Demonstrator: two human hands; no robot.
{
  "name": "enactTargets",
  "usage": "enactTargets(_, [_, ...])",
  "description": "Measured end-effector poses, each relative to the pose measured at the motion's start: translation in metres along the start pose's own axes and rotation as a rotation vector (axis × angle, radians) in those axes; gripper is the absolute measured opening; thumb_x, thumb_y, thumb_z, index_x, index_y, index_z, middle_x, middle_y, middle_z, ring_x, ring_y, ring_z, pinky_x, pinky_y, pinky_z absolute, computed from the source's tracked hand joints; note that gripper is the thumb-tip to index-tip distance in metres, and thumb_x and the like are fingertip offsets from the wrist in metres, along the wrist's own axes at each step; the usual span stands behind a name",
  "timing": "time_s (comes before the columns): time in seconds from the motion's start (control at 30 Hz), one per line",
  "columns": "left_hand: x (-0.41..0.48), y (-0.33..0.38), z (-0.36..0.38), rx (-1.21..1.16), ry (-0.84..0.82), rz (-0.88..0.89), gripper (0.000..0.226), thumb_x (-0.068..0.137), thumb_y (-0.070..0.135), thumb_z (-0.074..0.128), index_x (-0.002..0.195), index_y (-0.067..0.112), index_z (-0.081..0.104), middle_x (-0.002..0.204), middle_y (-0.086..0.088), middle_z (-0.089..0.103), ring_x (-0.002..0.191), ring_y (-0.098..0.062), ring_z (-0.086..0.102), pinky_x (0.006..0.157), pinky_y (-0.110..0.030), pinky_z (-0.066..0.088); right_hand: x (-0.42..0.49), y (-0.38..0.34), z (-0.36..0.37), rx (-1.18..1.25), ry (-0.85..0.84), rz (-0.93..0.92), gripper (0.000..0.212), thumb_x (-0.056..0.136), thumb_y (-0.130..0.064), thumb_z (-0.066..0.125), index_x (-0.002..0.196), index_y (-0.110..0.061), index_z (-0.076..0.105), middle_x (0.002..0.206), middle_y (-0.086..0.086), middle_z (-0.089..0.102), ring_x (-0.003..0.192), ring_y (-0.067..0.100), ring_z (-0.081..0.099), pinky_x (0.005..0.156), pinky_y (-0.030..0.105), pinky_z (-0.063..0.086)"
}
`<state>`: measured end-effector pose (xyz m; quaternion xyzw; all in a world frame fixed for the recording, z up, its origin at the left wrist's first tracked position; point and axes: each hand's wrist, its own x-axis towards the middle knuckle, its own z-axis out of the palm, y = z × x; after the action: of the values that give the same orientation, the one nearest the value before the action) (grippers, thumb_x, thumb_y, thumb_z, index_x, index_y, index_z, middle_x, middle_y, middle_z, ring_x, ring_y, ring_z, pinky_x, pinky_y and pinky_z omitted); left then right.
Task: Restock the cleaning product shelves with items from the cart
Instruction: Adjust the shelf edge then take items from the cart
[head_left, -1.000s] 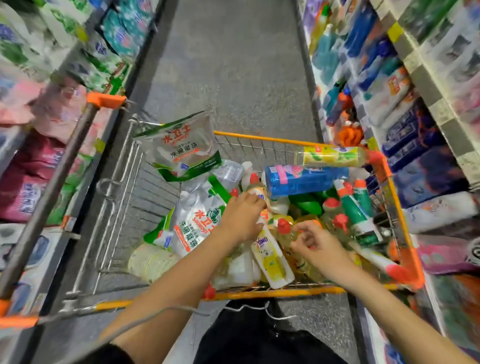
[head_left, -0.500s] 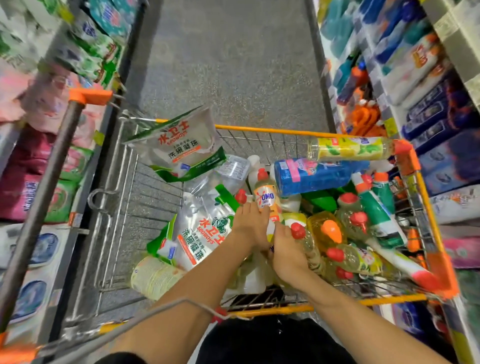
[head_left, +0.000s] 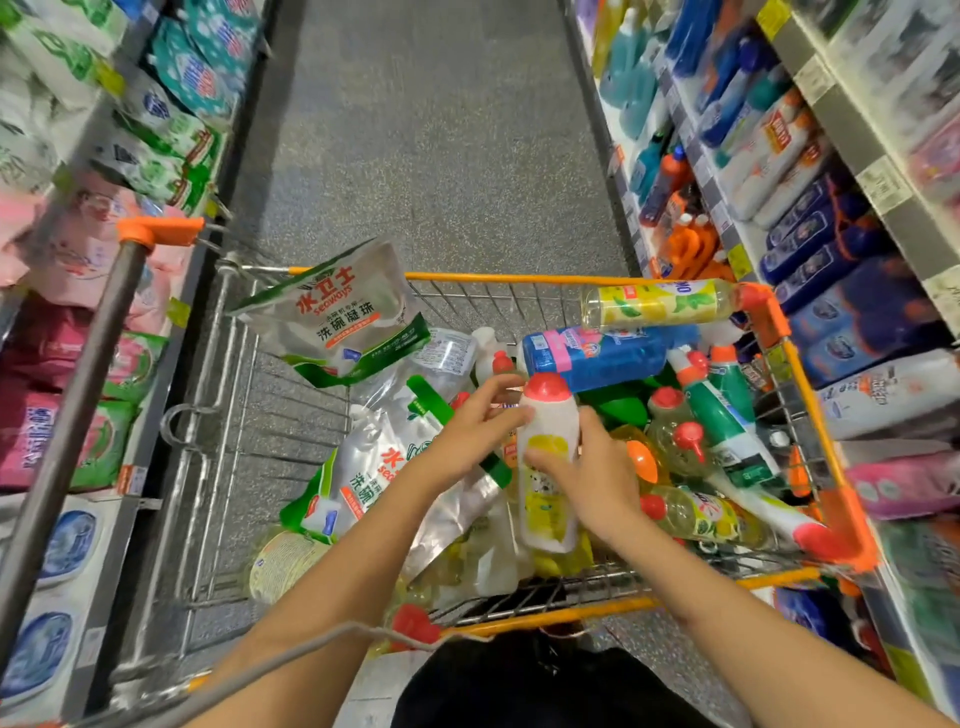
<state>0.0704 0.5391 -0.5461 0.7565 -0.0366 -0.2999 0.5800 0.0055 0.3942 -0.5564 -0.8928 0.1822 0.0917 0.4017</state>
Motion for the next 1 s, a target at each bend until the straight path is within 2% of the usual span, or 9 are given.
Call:
enactTargets(0.07, [-0.006, 0.008, 0.004, -0.026, -0.03, 0.031, 0.04, 0.092, 0.037, 0.06, 0.127, 0.019, 0.053, 0.119, 0.001, 0.06, 0.102, -0.003, 0.062, 0.09, -0.021, 0.049, 0.006, -0.015, -0.025, 0.137, 0.04, -0.047, 0.05, 0.076, -0.04, 0.077, 0.114, -0.018, 0.054, 0.099, 0.0, 0.068, 0.088, 0.022, 0.065, 0.073, 0.042, 0.053])
enactTargets(0.2, [-0.016, 0.035, 0.027, -0.015, -0.102, 0.138, 0.019, 0.096, 0.015, 0.057, 0.109, 0.029, 0.055, 0.101, 0.004, 0.064, 0.086, 0.006, 0.062, 0.08, -0.018, 0.052, 0.012, -0.04, -0.081, 0.391, 0.108, -0.115, 0.044, 0.066, -0.034, 0.084, 0.101, -0.024, 0.06, 0.095, -0.004, 0.07, 0.086, 0.016, 0.067, 0.078, 0.038, 0.054])
enactTargets(0.3, [-0.024, 0.063, 0.049, -0.05, -0.079, 0.246, 0.016, 0.094, 0.021, 0.06, 0.106, 0.031, 0.056, 0.1, 0.002, 0.065, 0.089, -0.002, 0.064, 0.083, -0.028, 0.054, 0.0, -0.049, -0.118, 0.559, 0.121, -0.158, 0.034, 0.074, -0.017, 0.082, 0.101, -0.013, 0.062, 0.091, -0.002, 0.07, 0.08, 0.01, 0.067, 0.075, 0.032, 0.057])
enactTargets(0.4, [-0.035, 0.09, 0.075, -0.109, -0.102, 0.326, 0.019, 0.087, 0.029, 0.054, 0.106, 0.029, 0.055, 0.102, 0.0, 0.064, 0.092, -0.008, 0.062, 0.084, -0.03, 0.053, -0.025, -0.047, -0.157, 0.602, 0.111, -0.224, 0.024, 0.086, -0.014, 0.07, 0.107, -0.005, 0.061, 0.092, -0.001, 0.068, 0.078, 0.009, 0.063, 0.061, 0.017, 0.052])
enactTargets(0.57, [-0.055, 0.129, 0.125, -0.087, -0.146, 0.474, 0.028, 0.087, 0.032, 0.054, 0.115, 0.028, 0.052, 0.108, 0.006, 0.063, 0.095, 0.002, 0.06, 0.085, -0.02, 0.051, -0.076, -0.025, -0.205, 0.608, 0.162, -0.312, 0.014, 0.092, -0.01, 0.062, 0.106, -0.013, 0.061, 0.091, -0.01, 0.068, 0.076, -0.006, 0.063, 0.063, 0.01, 0.047])
enactTargets(0.7, [-0.077, 0.163, 0.166, -0.029, -0.244, 0.595, 0.025, 0.091, 0.031, 0.054, 0.115, 0.029, 0.053, 0.108, 0.01, 0.064, 0.095, 0.005, 0.061, 0.083, -0.018, 0.05, -0.119, -0.008, -0.246, 0.592, 0.35, -0.36, 0.012, 0.091, -0.01, 0.064, 0.1, -0.018, 0.063, 0.095, -0.008, 0.071, 0.084, 0.001, 0.067, 0.073, 0.019, 0.052])
enactTargets(0.83, [-0.095, 0.208, 0.205, 0.003, -0.373, 0.729, 0.029, 0.092, 0.045, 0.057, 0.118, 0.037, 0.052, 0.113, 0.014, 0.067, 0.105, -0.001, 0.063, 0.086, -0.023, 0.052, -0.164, 0.001, -0.297, 0.56, 0.526, -0.398, 0.019, 0.089, -0.013, 0.068, 0.107, -0.008, 0.064, 0.1, 0.002, 0.073, 0.089, 0.012, 0.069, 0.082, 0.031, 0.056])
enactTargets(0.93, [-0.105, 0.25, 0.238, -0.027, -0.426, 0.842, 0.026, 0.093, 0.041, 0.055, 0.117, 0.032, 0.053, 0.101, 0.025, 0.067, 0.096, 0.004, 0.062, 0.08, -0.017, 0.048, -0.192, -0.003, -0.343, 0.518, 0.633, -0.436, 0.018, 0.088, -0.013, 0.068, 0.105, -0.006, 0.065, 0.1, 0.008, 0.073, 0.092, 0.023, 0.069, 0.085, 0.042, 0.056])
enactTargets(1.0, [-0.109, 0.28, 0.258, -0.052, -0.444, 0.912, 0.033, 0.088, 0.045, 0.056, 0.117, 0.031, 0.055, 0.104, 0.018, 0.069, 0.098, 0.0, 0.063, 0.081, -0.019, 0.049, -0.208, -0.009, -0.376, 0.482, 0.691, -0.469, 0.017, 0.089, -0.012, 0.066, 0.105, -0.008, 0.064, 0.1, 0.007, 0.073, 0.093, 0.025, 0.069, 0.085, 0.043, 0.056])
